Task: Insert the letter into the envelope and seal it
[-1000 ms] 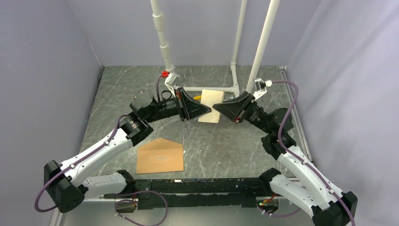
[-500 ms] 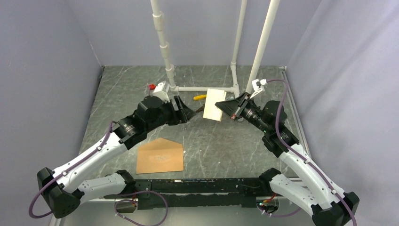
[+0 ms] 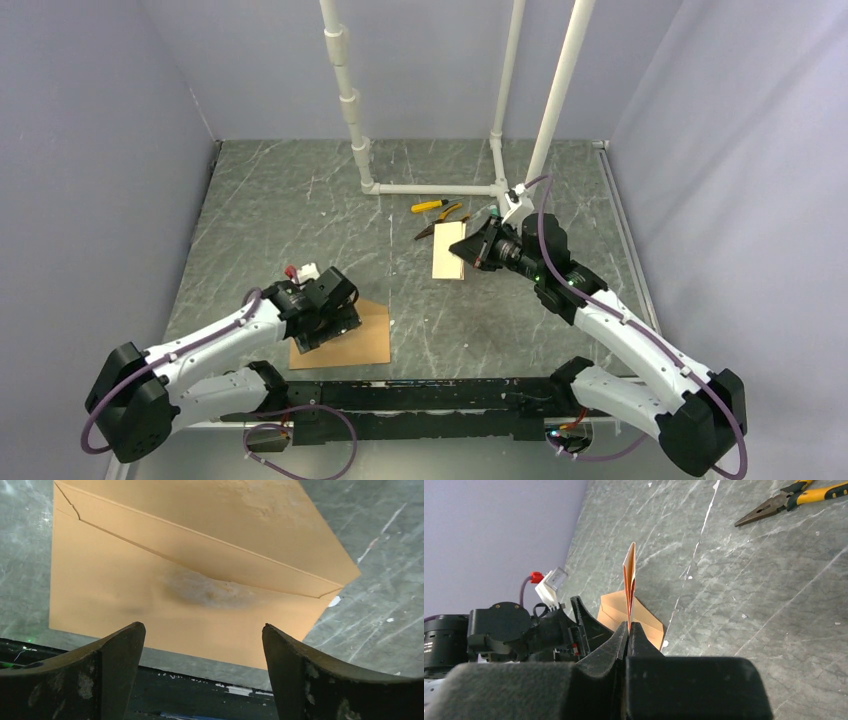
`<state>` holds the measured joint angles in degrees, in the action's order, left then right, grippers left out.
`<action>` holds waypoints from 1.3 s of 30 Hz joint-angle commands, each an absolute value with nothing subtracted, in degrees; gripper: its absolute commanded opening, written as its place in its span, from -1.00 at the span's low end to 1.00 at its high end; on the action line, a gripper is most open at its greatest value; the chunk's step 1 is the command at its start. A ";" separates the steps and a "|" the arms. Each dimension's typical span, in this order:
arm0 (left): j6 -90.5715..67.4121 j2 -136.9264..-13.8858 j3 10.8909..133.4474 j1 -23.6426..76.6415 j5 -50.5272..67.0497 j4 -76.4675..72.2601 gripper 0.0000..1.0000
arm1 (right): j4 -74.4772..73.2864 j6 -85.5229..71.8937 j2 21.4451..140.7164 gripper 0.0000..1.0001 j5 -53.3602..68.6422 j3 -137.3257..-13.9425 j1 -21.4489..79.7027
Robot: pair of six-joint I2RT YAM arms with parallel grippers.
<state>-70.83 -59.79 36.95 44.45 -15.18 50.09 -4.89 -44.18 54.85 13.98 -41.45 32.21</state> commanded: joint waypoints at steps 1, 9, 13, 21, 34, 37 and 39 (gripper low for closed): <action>-72.83 -60.57 36.05 44.21 -15.90 42.20 0.85 | -1.78 -43.04 55.34 -1.00 14.22 -41.94 32.90; -69.07 -76.72 38.98 43.48 -15.55 38.92 0.85 | -2.62 -42.58 54.98 -1.00 13.37 -42.08 33.03; -60.11 -80.20 39.41 43.49 -11.19 30.92 0.82 | -3.67 -42.54 54.98 -1.00 13.08 -42.32 32.98; -33.29 -95.26 55.01 45.30 1.34 28.88 0.66 | -9.29 -42.73 57.01 -1.00 8.45 -42.97 33.39; -35.11 -84.48 61.65 45.70 -3.36 30.92 0.74 | -8.37 -37.89 58.71 -1.00 12.96 -40.94 34.80; -47.51 -78.34 58.70 45.21 -10.31 36.64 0.75 | -6.03 -36.89 63.11 -1.00 10.24 -42.12 37.90; -52.80 -75.13 55.57 44.53 -12.18 39.24 0.70 | -5.01 -35.64 67.50 -1.00 9.43 -44.43 40.19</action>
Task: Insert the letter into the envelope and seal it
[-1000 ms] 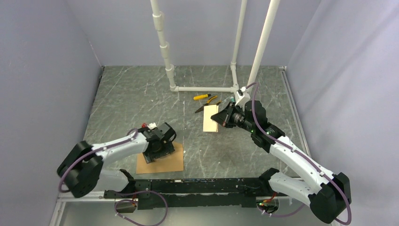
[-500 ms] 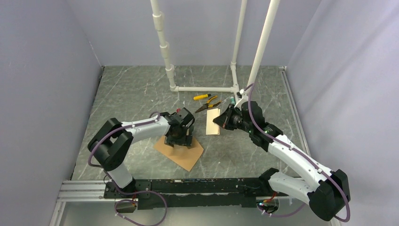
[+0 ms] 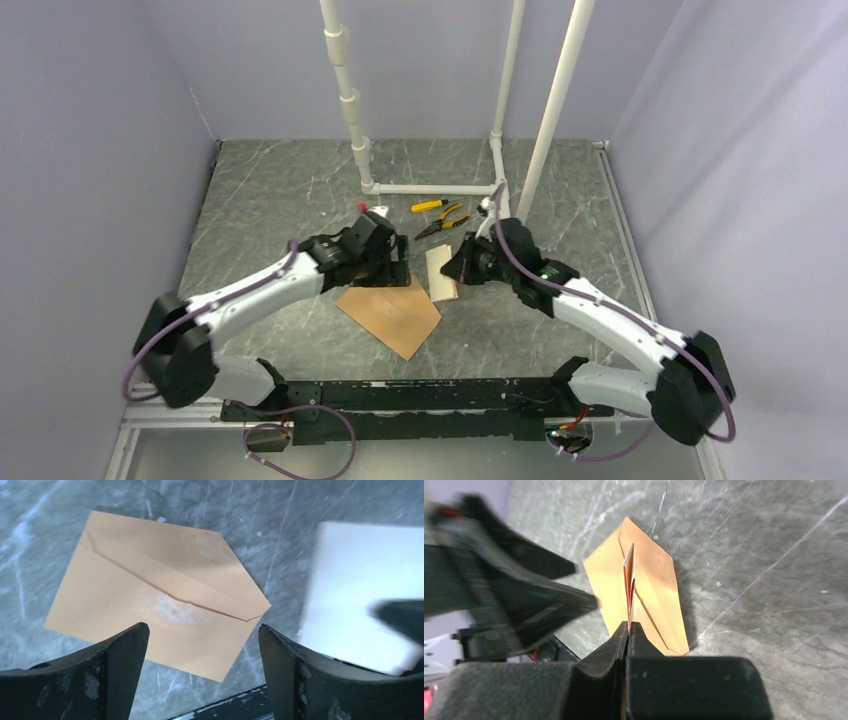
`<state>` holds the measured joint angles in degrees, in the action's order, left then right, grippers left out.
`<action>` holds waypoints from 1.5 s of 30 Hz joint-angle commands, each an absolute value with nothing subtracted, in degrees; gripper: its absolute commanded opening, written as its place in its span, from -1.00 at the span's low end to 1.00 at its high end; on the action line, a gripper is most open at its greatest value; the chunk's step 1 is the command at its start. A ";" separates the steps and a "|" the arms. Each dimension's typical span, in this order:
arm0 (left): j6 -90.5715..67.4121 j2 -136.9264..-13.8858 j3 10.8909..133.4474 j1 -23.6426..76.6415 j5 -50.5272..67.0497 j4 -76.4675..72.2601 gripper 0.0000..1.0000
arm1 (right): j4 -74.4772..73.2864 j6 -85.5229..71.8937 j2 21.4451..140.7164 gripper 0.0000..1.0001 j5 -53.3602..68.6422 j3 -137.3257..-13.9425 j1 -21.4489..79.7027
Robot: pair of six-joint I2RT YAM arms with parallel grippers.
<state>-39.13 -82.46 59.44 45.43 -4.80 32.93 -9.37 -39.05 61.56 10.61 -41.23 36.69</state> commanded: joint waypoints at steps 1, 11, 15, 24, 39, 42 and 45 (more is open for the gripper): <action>-54.82 -73.97 53.84 44.18 -13.36 40.26 0.68 | -4.84 -34.81 69.88 -1.00 8.96 -45.96 41.38; -60.81 -67.18 39.71 35.29 -3.99 33.65 0.52 | -4.26 -24.76 89.02 -1.00 16.87 -57.23 44.97; -59.99 -67.40 38.40 33.34 -2.48 32.82 0.48 | -8.98 -19.98 96.28 -1.00 20.40 -63.04 43.78; -63.88 -65.57 33.92 33.14 -4.02 32.96 0.47 | -12.44 -19.40 103.66 -1.00 18.12 -66.79 43.63; -67.58 -70.07 27.14 33.13 2.49 21.11 0.22 | -8.61 -27.43 107.13 -1.00 26.46 -62.73 45.25; -66.99 -70.76 27.40 33.13 2.27 21.21 0.08 | -7.85 -29.14 108.08 -1.00 26.53 -63.02 46.32; -66.55 -71.09 27.59 33.14 1.82 21.66 0.00 | -6.96 -30.14 108.52 -1.00 26.56 -63.25 47.34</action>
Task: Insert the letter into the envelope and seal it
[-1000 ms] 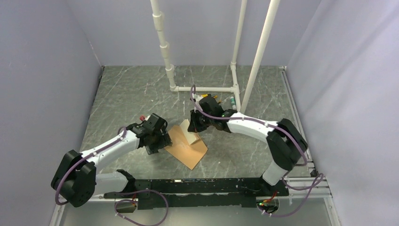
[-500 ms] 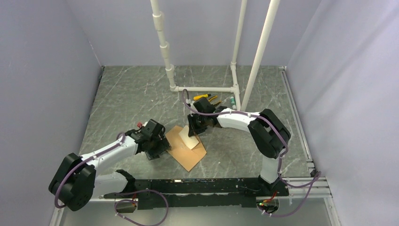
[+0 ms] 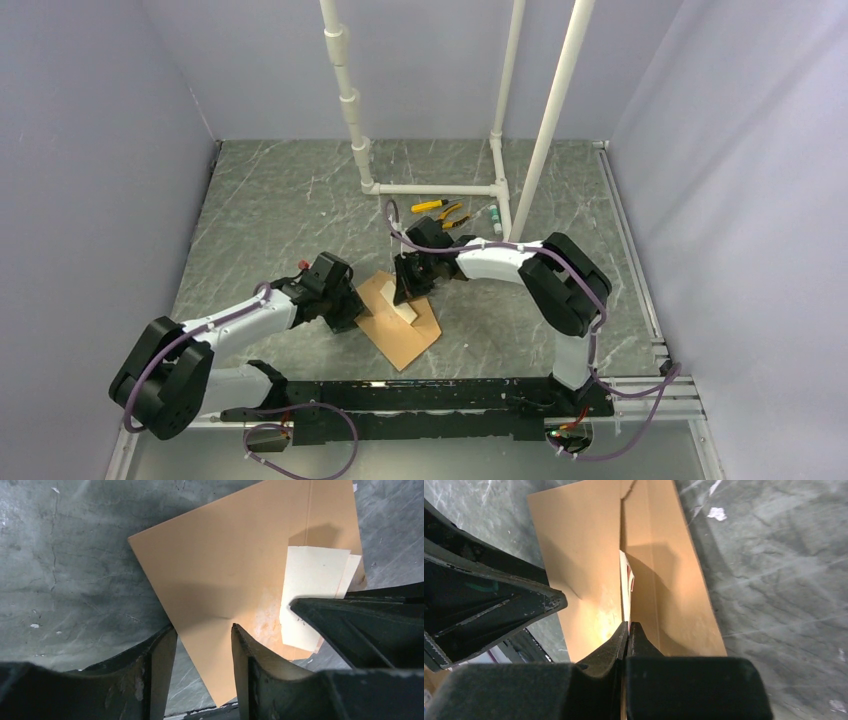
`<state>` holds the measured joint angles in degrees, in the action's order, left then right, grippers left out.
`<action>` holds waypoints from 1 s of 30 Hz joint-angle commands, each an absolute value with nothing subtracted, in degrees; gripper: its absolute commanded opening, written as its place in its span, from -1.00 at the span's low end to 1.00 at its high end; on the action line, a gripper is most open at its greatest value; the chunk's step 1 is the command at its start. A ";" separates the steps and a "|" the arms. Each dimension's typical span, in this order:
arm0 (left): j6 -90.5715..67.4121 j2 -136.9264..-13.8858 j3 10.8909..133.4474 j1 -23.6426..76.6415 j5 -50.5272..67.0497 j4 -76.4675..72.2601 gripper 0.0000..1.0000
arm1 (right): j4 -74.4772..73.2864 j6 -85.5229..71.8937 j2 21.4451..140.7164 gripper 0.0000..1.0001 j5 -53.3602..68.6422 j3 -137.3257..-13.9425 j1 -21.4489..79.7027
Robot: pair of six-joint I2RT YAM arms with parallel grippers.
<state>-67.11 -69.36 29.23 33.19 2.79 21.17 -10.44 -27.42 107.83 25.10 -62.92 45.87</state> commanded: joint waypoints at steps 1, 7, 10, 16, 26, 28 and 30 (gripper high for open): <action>-66.47 -71.06 27.66 33.14 1.64 21.86 -0.01 | -6.82 -30.29 108.54 -1.00 26.57 -63.34 47.68; -66.51 -69.70 27.53 33.14 0.72 23.00 -0.02 | -8.36 -30.87 107.48 -0.91 23.75 -63.89 48.52; -66.45 -68.98 27.52 33.13 0.15 24.29 -0.01 | -11.34 -30.44 104.74 -0.36 19.17 -63.58 48.52; -65.75 -67.58 27.81 33.13 -0.68 26.45 0.01 | -14.51 -29.68 100.76 0.10 14.49 -63.03 48.60; -64.34 -68.03 28.40 33.13 -0.54 26.09 -0.02 | -16.56 -29.18 104.00 -0.19 12.31 -64.95 49.87; -64.21 -68.64 28.30 33.09 0.13 25.36 -0.03 | -16.45 -29.18 104.77 -0.19 12.18 -65.23 49.92; -64.08 -69.32 28.39 33.13 1.06 24.77 -0.07 | -16.76 -29.27 105.31 -0.18 10.99 -65.50 49.92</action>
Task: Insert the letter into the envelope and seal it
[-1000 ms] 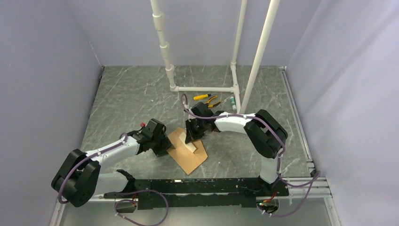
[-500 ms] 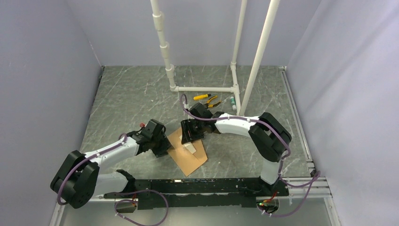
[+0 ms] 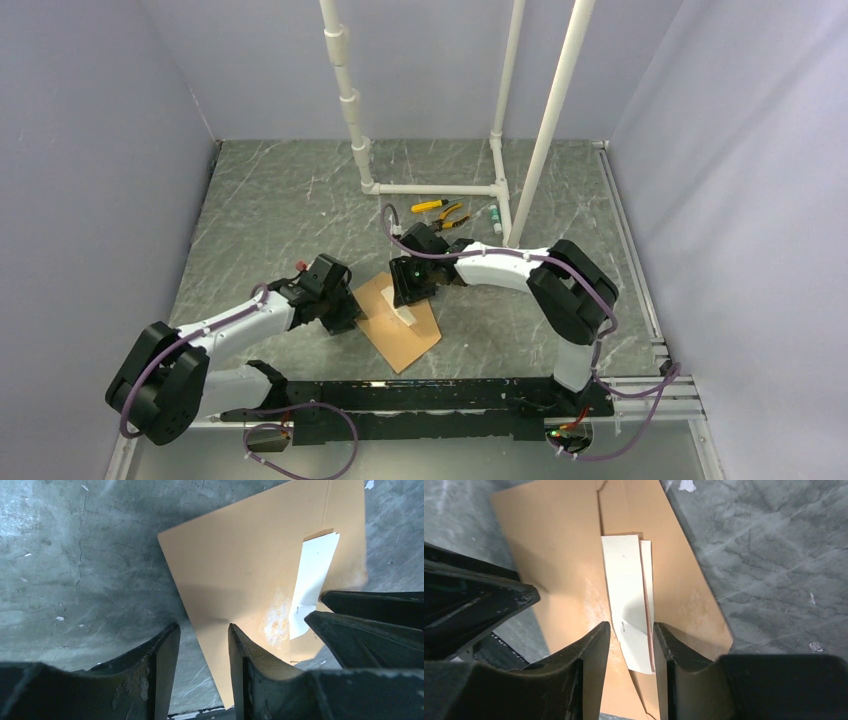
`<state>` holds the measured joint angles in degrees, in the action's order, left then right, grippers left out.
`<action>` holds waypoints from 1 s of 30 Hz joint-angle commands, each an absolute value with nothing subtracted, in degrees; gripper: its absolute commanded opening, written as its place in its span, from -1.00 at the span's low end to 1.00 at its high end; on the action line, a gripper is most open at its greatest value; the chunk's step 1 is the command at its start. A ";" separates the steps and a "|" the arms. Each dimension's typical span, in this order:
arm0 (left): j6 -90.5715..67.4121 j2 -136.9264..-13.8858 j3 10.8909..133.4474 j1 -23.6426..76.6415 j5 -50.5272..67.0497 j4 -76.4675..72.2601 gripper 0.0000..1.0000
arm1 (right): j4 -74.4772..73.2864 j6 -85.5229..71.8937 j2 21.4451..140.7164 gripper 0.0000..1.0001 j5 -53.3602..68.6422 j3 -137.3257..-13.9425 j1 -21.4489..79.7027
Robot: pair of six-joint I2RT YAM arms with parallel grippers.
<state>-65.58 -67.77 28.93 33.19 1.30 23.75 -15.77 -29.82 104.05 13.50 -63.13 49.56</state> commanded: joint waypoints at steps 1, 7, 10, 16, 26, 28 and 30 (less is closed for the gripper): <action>-64.07 -69.78 28.50 33.18 1.25 24.50 -0.09 | -16.64 -29.20 105.44 -0.16 10.77 -65.51 49.92; -63.31 -71.88 28.89 33.13 2.30 23.25 -0.29 | -15.70 -29.22 106.85 -0.15 13.16 -65.38 50.01; -62.94 -73.04 29.00 33.14 3.03 22.44 -0.39 | -14.29 -30.00 107.45 -0.33 16.34 -65.04 50.01; -62.80 -74.37 29.18 33.13 3.84 21.01 -0.45 | -10.57 -32.09 107.32 -0.42 22.07 -64.00 50.01; -61.90 -72.93 28.98 33.14 2.40 20.72 -0.46 | -8.96 -33.49 105.32 -0.14 21.71 -63.26 49.97; -61.53 -72.14 28.60 33.13 2.32 19.49 -0.47 | -8.86 -33.54 105.15 -0.12 20.26 -63.35 49.95; -61.56 -71.51 28.49 33.13 1.76 19.46 -0.47 | -9.52 -33.86 104.90 -0.11 17.21 -63.51 49.92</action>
